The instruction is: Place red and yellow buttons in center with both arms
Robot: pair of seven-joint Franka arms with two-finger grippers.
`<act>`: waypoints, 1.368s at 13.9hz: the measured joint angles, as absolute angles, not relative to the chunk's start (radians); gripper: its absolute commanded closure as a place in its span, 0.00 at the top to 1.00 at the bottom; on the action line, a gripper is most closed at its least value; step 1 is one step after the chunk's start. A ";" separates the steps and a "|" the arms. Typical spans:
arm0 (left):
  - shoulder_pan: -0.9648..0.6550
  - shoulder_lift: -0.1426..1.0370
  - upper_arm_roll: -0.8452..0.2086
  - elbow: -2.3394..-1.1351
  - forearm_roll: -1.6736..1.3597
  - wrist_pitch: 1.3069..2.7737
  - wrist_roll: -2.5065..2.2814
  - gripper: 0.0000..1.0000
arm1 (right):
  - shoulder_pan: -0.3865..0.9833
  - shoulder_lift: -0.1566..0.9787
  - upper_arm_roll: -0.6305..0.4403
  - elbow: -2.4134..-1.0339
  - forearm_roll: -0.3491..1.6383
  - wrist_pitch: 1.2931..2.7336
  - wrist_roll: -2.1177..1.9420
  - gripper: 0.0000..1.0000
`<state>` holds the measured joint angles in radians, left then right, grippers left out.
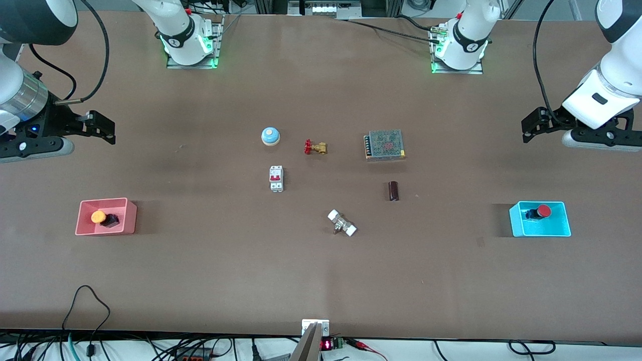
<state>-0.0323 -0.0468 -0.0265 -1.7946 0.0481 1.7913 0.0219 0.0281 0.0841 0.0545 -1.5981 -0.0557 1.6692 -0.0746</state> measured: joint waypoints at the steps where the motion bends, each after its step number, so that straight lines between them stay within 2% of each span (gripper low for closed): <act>1: -0.032 -0.046 -0.026 -1.794 0.048 1.791 0.022 1.00 | 0.028 0.084 0.053 -1.598 -0.056 1.669 -0.075 1.00; 9: -0.026 -0.044 -0.025 -1.792 0.048 1.791 0.022 1.00 | 0.031 0.107 0.053 -1.603 -0.055 1.670 -0.075 1.00; 15: -0.026 -0.043 -0.025 -1.792 0.048 1.773 0.022 1.00 | 0.030 0.188 0.052 -1.607 -0.055 1.677 -0.076 1.00; 19: -0.025 -0.040 -0.025 -1.792 0.048 1.772 0.021 1.00 | 0.004 0.259 0.047 -1.609 -0.062 1.766 -0.157 1.00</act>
<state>-0.0255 -0.0400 -0.0249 -1.7916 0.0481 1.7718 0.0215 0.0041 0.2593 0.0467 -1.6094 -0.0625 1.7663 -0.1570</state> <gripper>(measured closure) 0.000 0.000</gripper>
